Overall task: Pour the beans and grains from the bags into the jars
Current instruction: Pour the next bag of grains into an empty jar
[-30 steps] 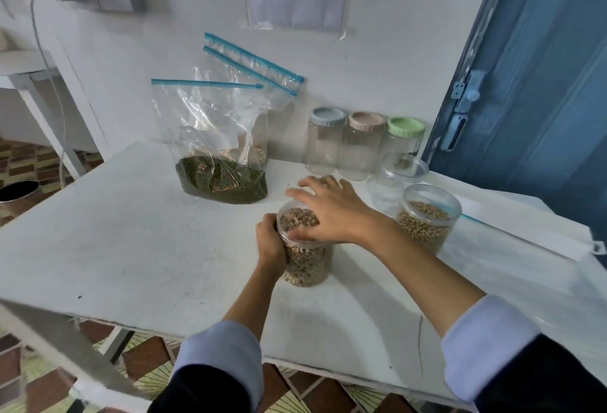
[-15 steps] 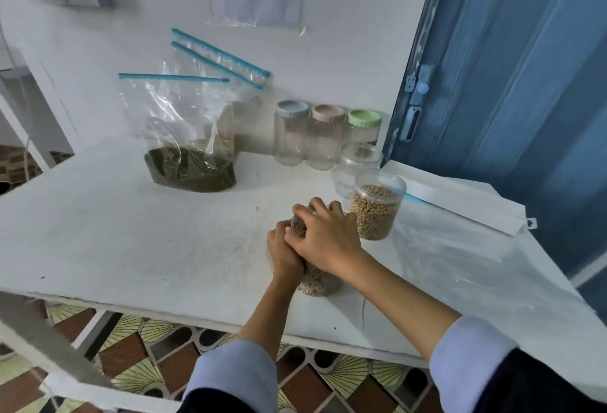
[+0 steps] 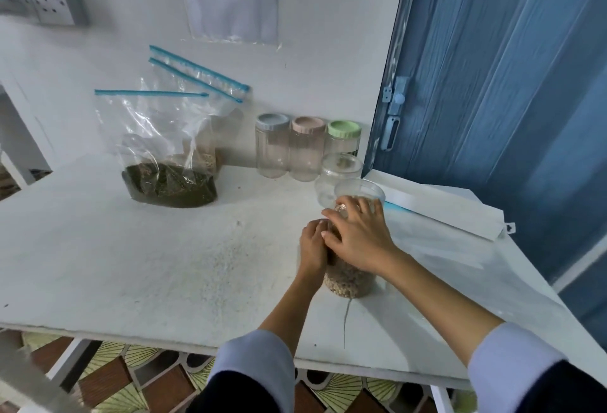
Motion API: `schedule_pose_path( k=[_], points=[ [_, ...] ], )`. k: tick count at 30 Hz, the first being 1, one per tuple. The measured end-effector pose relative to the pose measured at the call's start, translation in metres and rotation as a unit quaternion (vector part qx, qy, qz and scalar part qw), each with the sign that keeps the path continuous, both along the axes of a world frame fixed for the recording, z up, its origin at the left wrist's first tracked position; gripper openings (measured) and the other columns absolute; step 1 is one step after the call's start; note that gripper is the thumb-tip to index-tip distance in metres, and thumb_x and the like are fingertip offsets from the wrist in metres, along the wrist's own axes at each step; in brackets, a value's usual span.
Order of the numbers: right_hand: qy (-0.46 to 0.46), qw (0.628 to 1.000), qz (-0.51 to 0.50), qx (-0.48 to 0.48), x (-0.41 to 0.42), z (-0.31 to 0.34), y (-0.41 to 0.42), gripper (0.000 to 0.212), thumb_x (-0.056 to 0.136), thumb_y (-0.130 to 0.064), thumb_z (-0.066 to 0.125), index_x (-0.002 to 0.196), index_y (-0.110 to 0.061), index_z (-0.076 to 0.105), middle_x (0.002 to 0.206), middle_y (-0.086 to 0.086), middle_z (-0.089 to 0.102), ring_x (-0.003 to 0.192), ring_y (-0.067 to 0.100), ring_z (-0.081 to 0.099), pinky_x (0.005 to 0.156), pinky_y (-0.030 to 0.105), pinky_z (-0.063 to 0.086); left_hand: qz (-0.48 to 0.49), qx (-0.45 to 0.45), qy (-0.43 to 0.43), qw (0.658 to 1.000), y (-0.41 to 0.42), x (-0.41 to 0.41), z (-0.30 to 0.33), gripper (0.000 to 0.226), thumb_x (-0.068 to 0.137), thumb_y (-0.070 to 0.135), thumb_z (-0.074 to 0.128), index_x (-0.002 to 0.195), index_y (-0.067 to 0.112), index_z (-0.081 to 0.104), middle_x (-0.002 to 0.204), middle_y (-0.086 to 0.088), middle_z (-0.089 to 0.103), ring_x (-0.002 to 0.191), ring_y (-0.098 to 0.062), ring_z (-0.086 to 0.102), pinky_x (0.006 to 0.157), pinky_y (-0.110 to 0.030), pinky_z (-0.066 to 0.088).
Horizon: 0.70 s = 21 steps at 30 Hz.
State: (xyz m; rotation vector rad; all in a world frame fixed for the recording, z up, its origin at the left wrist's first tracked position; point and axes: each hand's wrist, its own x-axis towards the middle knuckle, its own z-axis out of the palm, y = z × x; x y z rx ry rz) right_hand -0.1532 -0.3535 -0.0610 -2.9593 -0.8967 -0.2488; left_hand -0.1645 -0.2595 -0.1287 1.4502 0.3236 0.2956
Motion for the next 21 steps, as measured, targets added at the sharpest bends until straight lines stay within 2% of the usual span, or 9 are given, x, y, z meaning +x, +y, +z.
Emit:
schedule_pose_path(
  k=[1,3,7,10,12,15,17,21],
  points=[
    [0.001,1.0,-0.004,0.018,0.004,0.005,0.001,0.052,0.09,-0.051,0.047,0.137,-0.027,0.044,0.143,0.0,0.034,0.132,0.024,0.028,0.113,0.047,0.016,0.007,0.0,0.007,1.0,0.007,0.003,0.002,0.016,0.094,0.015,0.044,0.097,0.014,0.06,0.104,-0.01,0.062,0.098,-0.024,0.06,0.09,-0.043,0.049],
    [0.002,0.998,-0.011,0.062,0.017,0.018,0.008,0.054,0.084,-0.051,0.057,0.129,-0.023,0.051,0.134,-0.001,0.043,0.125,0.022,0.036,0.107,0.042,0.026,0.027,0.013,0.015,0.999,0.025,0.008,0.007,0.02,0.092,0.008,0.049,0.109,0.01,0.058,0.111,-0.007,0.059,0.103,-0.021,0.056,0.095,-0.04,0.047],
    [0.069,0.991,-0.053,0.099,0.059,0.039,0.033,0.044,0.091,-0.045,0.053,0.126,-0.017,0.052,0.138,0.003,0.043,0.129,0.024,0.038,0.102,0.042,0.033,0.047,0.028,0.023,0.998,0.069,0.022,0.022,0.024,0.092,0.003,0.046,0.113,0.005,0.058,0.11,-0.005,0.059,0.098,-0.017,0.053,0.088,-0.033,0.044],
    [0.11,0.984,-0.119,0.068,0.099,0.04,0.048,0.047,0.092,-0.035,0.053,0.134,-0.014,0.045,0.147,0.006,0.034,0.133,0.029,0.034,0.104,0.045,0.033,0.026,0.046,0.045,0.998,0.105,0.031,0.034,0.025,0.09,-0.002,0.046,0.11,0.003,0.059,0.105,-0.005,0.059,0.093,-0.017,0.052,0.071,-0.024,0.043],
    [0.117,0.98,-0.154,0.039,0.12,0.037,0.058,0.053,0.092,-0.03,0.053,0.14,-0.013,0.039,0.152,0.007,0.027,0.137,0.03,0.029,0.11,0.051,0.025,-0.002,0.067,0.065,0.996,0.128,0.036,0.039,0.025,0.089,-0.003,0.047,0.111,0.002,0.059,0.102,-0.006,0.057,0.088,-0.017,0.051,0.063,-0.022,0.039],
    [0.128,0.973,-0.193,0.023,0.137,0.03,0.075,0.058,0.091,-0.025,0.052,0.144,-0.013,0.031,0.153,0.008,0.027,0.14,0.03,0.026,0.113,0.059,0.014,-0.034,0.094,0.073,0.992,0.159,0.041,0.045,0.021,0.089,-0.002,0.049,0.105,0.006,0.058,0.1,-0.009,0.057,0.087,-0.02,0.05,0.063,-0.024,0.038],
    [0.115,0.968,-0.221,0.016,0.138,0.026,0.078,0.055,0.091,-0.026,0.052,0.141,-0.011,0.034,0.148,0.009,0.033,0.137,0.031,0.028,0.112,0.059,0.017,-0.045,0.108,0.076,0.99,0.167,0.044,0.045,0.021,0.089,-0.002,0.05,0.106,0.006,0.059,0.103,-0.009,0.058,0.088,-0.02,0.051,0.064,-0.024,0.039],
    [0.084,0.969,-0.233,-0.018,0.144,0.025,0.113,0.049,0.091,-0.032,0.055,0.134,-0.013,0.046,0.147,0.014,0.027,0.137,0.035,0.022,0.109,0.051,0.025,-0.051,0.097,0.087,0.99,0.201,0.054,0.037,0.024,0.089,0.0,0.053,0.112,0.003,0.056,0.106,-0.008,0.059,0.09,-0.019,0.051,0.065,-0.023,0.04]
  ],
)
